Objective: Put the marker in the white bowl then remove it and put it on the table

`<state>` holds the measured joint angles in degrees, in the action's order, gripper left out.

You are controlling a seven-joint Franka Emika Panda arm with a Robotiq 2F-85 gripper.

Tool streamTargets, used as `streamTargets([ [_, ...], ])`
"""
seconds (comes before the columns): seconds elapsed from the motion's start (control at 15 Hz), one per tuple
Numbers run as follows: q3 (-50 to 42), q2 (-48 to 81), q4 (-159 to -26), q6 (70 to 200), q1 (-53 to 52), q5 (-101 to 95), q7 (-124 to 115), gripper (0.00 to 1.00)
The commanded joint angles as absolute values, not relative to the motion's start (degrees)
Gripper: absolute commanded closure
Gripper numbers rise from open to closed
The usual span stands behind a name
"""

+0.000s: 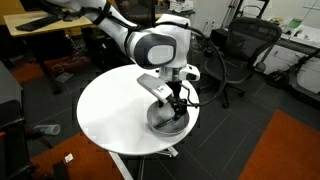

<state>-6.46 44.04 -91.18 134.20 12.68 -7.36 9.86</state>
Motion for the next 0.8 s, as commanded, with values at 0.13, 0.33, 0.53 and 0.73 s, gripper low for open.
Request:
streamTargets([
  [0.13, -4.79, 46.71, -87.13, 131.25, 14.60, -4.66, 12.23, 0.00],
  [0.33, -4.26, 47.89, -85.75, 130.94, 15.23, -3.54, 12.33, 0.00],
  [0.53, -3.95, 48.97, -84.17, 130.54, 15.68, -2.85, 12.22, 0.02],
  [0.73, -3.74, 50.13, -82.63, 130.11, 16.09, -2.15, 12.28, 0.33],
])
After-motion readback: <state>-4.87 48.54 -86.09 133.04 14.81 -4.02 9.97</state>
